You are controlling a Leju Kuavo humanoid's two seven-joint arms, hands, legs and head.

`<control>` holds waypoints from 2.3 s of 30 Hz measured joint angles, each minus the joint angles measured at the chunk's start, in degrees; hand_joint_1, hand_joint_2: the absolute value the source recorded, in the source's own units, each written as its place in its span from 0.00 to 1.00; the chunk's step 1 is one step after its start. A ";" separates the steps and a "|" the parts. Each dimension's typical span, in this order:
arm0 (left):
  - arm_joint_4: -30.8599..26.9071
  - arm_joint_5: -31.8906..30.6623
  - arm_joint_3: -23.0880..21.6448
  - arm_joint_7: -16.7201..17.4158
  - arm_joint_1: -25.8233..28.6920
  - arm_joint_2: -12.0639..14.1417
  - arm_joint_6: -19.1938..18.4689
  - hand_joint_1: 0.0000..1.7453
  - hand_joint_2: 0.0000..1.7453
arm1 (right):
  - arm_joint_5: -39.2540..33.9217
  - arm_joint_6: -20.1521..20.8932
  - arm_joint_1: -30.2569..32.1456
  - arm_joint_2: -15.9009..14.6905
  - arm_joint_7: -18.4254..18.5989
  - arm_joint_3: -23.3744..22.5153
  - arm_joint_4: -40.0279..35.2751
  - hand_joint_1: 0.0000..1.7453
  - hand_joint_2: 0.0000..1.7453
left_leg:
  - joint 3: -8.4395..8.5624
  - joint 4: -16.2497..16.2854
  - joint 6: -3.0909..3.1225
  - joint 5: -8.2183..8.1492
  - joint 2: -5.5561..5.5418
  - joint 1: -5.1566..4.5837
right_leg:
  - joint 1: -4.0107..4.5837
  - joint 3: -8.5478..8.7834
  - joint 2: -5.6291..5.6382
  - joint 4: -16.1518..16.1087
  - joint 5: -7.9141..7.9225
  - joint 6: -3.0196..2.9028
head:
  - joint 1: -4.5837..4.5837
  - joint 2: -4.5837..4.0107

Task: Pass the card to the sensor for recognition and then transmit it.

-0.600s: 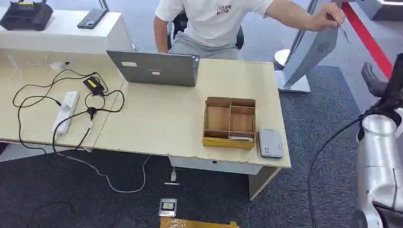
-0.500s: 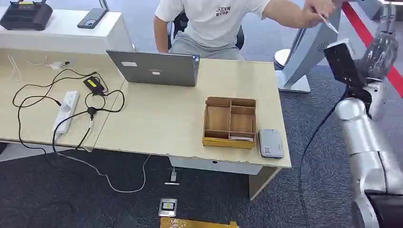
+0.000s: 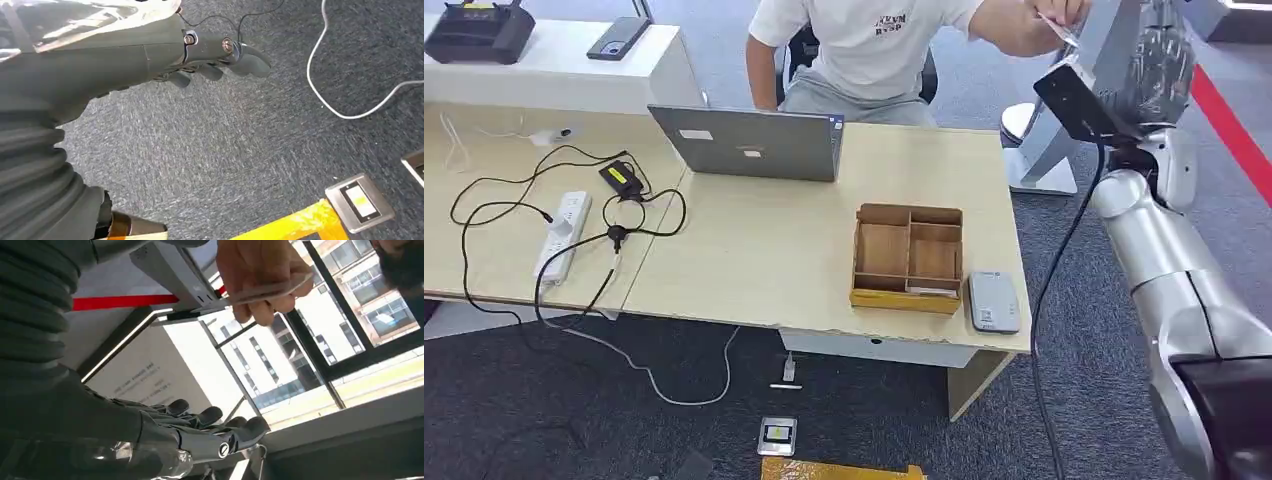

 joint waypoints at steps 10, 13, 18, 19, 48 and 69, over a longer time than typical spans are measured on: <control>0.00 0.00 -0.28 0.04 0.01 0.20 -0.59 0.00 1.00 | -0.13 2.10 -2.51 1.09 1.14 2.47 4.66 1.00 1.00 | 0.00 0.00 0.00 0.00 0.00 0.00 | 0.00 -0.02 0.00 0.00 0.00 0.00 | -0.02 0.00; -0.02 0.02 -0.59 0.07 0.03 0.24 -0.61 0.00 1.00 | -0.22 2.38 -2.92 1.35 1.16 3.17 5.99 1.00 1.00 | 0.01 0.00 0.00 0.00 0.00 0.00 | 0.00 -0.02 0.00 0.00 0.00 0.00 | -0.02 0.00; 0.00 0.11 -0.61 0.11 0.07 0.26 -0.59 0.00 1.00 | -0.72 2.71 -2.93 1.53 1.31 3.78 6.71 1.00 1.00 | 0.00 0.00 0.00 0.00 0.01 0.00 | 0.00 -0.02 0.00 0.00 0.00 0.00 | 0.00 0.00; 0.00 0.11 -0.61 0.11 0.08 0.26 -0.59 0.00 1.00 | -0.74 2.73 -2.93 1.55 1.31 3.82 6.71 1.00 1.00 | 0.00 0.00 0.00 0.00 0.01 0.00 | 0.00 -0.02 0.00 0.00 0.00 0.00 | -0.02 0.00; 0.00 4.07 -0.22 0.04 1.81 0.26 0.11 0.00 1.00 | -10.52 12.42 6.77 -1.31 3.06 5.24 4.76 1.00 1.00 | 0.02 0.01 0.03 -0.03 0.01 0.00 | 0.01 0.00 0.00 -0.06 0.00 0.00 | -0.02 0.00; 0.02 5.44 1.95 0.33 2.03 0.35 0.00 0.00 1.00 | -11.19 19.52 28.20 -6.03 13.79 7.93 -16.72 1.00 1.00 | -0.01 0.00 0.03 -0.06 0.01 0.01 | 0.02 -0.02 0.01 -0.06 -0.02 0.00 | 0.00 0.00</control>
